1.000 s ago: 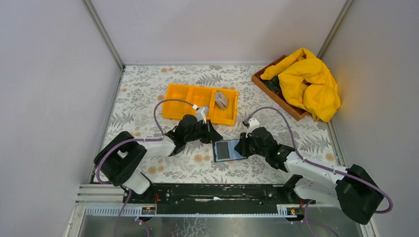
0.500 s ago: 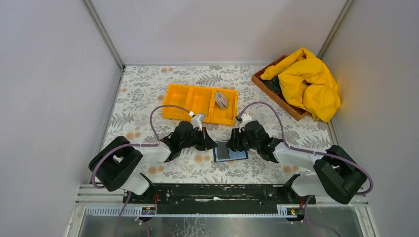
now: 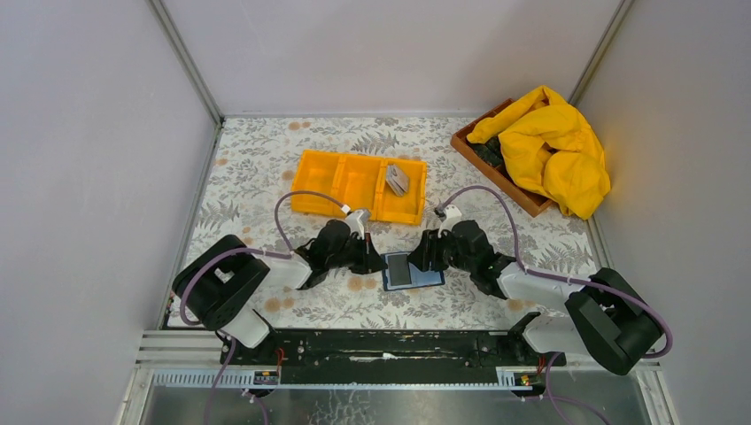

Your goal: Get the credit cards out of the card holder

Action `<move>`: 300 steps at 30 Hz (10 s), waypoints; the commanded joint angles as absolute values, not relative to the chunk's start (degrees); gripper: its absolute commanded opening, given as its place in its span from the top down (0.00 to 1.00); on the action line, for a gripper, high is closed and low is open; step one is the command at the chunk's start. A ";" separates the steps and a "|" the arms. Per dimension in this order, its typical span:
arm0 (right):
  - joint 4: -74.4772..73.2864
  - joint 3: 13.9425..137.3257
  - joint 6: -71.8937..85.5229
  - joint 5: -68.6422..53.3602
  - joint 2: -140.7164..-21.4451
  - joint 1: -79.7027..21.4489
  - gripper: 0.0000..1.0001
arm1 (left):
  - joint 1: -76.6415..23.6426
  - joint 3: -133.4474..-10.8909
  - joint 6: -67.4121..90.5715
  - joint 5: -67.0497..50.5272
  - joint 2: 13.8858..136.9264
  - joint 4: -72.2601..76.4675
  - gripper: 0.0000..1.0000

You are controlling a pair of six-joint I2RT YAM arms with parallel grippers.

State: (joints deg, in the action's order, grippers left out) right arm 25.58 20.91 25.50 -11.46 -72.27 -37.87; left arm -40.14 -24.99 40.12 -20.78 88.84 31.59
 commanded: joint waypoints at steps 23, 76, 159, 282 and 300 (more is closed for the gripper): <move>30.15 22.14 27.90 -17.68 -77.30 -35.46 0.48 | -40.25 -29.95 38.74 -21.65 96.30 27.78 1.00; 50.02 18.98 36.68 -36.80 -84.22 -31.61 0.48 | -40.17 -30.74 38.94 -22.69 97.36 27.60 1.00; 36.54 22.56 31.96 -33.15 -85.94 -27.70 0.54 | -38.89 -30.73 38.76 -20.08 97.05 25.12 1.00; 85.08 11.18 54.87 -51.27 -85.51 -22.40 0.77 | -34.89 -25.31 52.80 -50.51 90.13 70.66 1.00; 34.19 9.66 35.88 -17.27 -56.58 -18.22 0.54 | -34.27 -50.30 33.97 4.18 89.45 28.40 1.00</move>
State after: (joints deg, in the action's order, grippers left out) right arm 36.49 9.34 37.85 -20.14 -55.51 -18.41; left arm -34.44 -46.33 37.01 -10.26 86.06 29.76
